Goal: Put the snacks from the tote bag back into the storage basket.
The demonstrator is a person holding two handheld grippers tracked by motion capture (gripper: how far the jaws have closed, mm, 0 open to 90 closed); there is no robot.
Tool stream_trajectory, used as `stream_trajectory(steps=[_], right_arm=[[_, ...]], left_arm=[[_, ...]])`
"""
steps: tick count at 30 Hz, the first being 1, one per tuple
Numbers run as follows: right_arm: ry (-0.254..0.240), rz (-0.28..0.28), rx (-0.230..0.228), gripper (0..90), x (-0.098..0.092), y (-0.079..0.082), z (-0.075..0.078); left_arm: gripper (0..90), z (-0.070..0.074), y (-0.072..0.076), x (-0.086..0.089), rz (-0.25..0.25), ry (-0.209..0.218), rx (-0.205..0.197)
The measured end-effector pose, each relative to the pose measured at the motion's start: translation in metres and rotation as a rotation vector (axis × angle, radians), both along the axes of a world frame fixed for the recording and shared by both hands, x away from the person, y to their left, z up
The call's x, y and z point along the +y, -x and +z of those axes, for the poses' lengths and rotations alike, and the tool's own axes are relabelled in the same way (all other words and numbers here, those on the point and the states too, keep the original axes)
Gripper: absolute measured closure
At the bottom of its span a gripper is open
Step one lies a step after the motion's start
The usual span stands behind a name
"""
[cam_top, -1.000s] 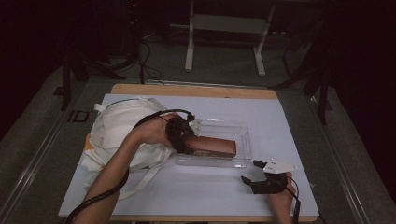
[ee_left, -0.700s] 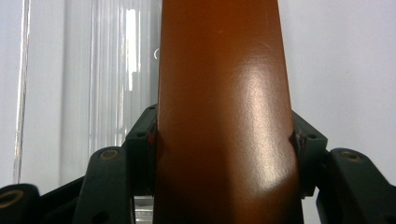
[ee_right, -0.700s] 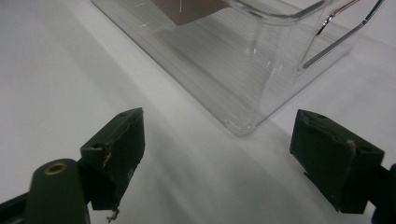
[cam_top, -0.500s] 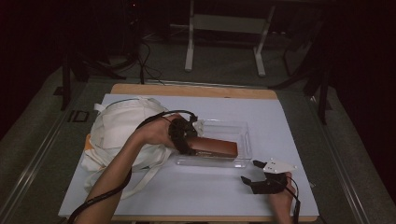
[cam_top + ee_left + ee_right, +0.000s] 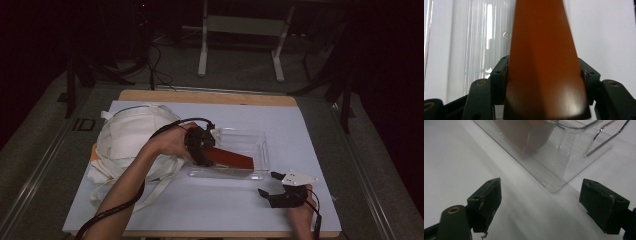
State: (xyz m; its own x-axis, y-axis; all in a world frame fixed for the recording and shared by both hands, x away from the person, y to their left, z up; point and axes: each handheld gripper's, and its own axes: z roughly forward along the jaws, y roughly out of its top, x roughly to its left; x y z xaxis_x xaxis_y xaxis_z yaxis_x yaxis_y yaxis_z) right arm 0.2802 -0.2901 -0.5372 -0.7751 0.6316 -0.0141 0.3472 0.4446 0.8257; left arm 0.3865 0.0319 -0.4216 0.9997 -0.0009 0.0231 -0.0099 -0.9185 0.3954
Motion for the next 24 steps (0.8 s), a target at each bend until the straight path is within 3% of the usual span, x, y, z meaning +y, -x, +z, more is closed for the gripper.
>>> stream_trajectory(steps=[14, 21, 24], right_arm=[[0.009, 0.001, 0.002, 17.9, 0.001, 0.000, 0.000], [0.008, 0.000, 0.002, 17.9, 0.001, 0.000, 0.000], [0.010, -0.001, 0.004, 17.9, 0.001, 0.000, 0.000]], left_arm=[[38.5, -0.003, -0.004, 0.002, 0.054, 0.020, 0.068], [37.7, -0.004, -0.004, 0.007, 0.061, -0.011, 0.066], [37.6, -0.002, -0.005, 0.010, 0.071, 0.019, 0.078]])
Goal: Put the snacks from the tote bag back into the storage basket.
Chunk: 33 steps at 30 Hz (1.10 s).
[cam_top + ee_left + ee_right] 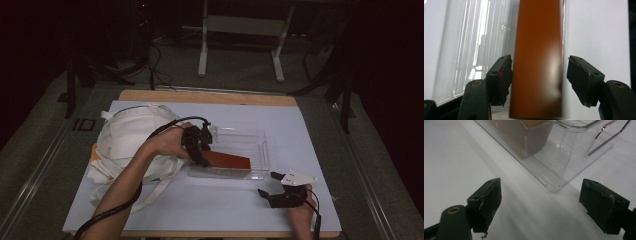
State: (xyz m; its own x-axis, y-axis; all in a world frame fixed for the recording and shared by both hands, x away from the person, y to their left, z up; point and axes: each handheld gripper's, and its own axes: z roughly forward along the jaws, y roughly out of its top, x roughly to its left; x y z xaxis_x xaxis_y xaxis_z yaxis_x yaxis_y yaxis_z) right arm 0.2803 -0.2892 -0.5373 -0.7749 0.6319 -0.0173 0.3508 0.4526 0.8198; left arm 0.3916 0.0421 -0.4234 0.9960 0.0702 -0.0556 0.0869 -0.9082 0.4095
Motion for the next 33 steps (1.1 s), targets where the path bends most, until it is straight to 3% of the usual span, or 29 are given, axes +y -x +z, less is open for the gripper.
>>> stream_trajectory(steps=[2, 8, 14, 21, 33], right_arm=[[0.000, 0.000, 0.001, 17.9, 0.000, 0.000, 0.000], [0.001, -0.001, 0.000, 17.9, 0.000, 0.000, 0.000], [0.000, 0.000, -0.001, 17.9, 0.000, 0.000, 0.000], [-0.001, 0.000, -0.003, 17.9, 0.000, 0.000, 0.000], [-0.003, -0.001, 0.001, 17.9, 0.000, 0.000, 0.000]], left_arm=[[37.2, 0.002, 0.000, 0.001, 0.005, 0.018, 0.005], [37.1, 0.006, 0.001, 0.003, 0.010, 0.020, -0.004], [37.2, 0.009, 0.002, 0.007, 0.010, 0.009, -0.024], [37.2, 0.014, 0.005, 0.013, 0.037, 0.025, -0.051], [37.2, 0.018, 0.005, 0.030, 0.131, 0.033, -0.117]])
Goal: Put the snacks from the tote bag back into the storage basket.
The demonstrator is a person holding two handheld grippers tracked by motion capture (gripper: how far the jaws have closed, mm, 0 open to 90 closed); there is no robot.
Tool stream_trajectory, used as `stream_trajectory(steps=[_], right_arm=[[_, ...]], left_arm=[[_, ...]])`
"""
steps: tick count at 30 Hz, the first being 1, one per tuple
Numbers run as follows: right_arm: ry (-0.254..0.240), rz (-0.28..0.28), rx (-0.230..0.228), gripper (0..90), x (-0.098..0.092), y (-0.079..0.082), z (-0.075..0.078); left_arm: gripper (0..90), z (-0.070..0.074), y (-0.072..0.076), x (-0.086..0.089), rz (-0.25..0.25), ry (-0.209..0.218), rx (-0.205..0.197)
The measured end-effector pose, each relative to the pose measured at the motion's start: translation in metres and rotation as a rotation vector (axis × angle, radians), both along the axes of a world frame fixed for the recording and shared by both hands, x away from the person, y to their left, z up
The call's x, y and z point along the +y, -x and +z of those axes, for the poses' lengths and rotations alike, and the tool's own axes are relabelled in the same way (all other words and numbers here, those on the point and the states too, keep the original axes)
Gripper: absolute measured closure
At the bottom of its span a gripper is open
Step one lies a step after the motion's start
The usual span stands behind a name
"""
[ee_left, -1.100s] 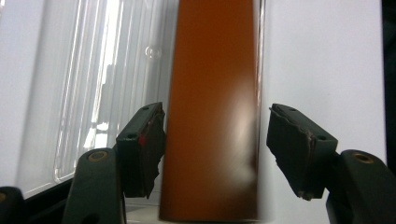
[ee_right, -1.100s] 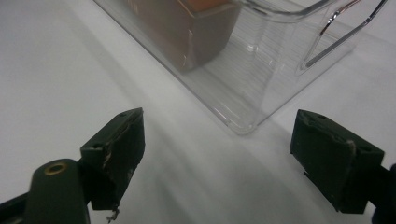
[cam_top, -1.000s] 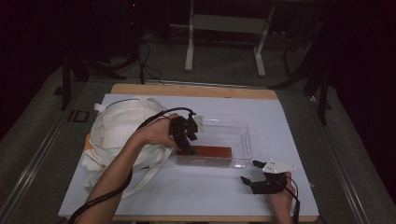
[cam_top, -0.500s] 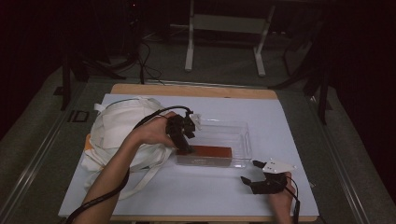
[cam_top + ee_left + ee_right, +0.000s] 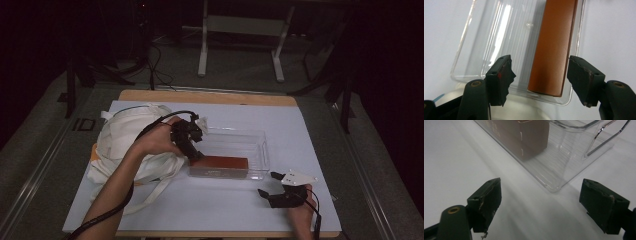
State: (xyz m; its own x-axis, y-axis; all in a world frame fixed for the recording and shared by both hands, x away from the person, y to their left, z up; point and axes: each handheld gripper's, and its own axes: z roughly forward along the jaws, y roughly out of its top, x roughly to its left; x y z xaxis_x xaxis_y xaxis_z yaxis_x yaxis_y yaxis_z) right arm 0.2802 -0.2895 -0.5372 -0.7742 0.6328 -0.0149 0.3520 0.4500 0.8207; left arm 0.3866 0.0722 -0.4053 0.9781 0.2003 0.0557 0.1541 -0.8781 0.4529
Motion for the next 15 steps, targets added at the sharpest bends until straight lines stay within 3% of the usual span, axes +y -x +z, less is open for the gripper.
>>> stream_trajectory(steps=[9, 15], right_arm=[[-0.002, 0.001, -0.003, 17.9, 0.000, 0.000, 0.000], [-0.005, -0.001, 0.000, 17.8, -0.001, 0.000, 0.000]], left_arm=[[36.4, 0.000, 0.007, 0.018, 0.074, 0.038, -0.035], [35.4, 0.001, 0.020, 0.030, 0.145, 0.053, -0.104]])
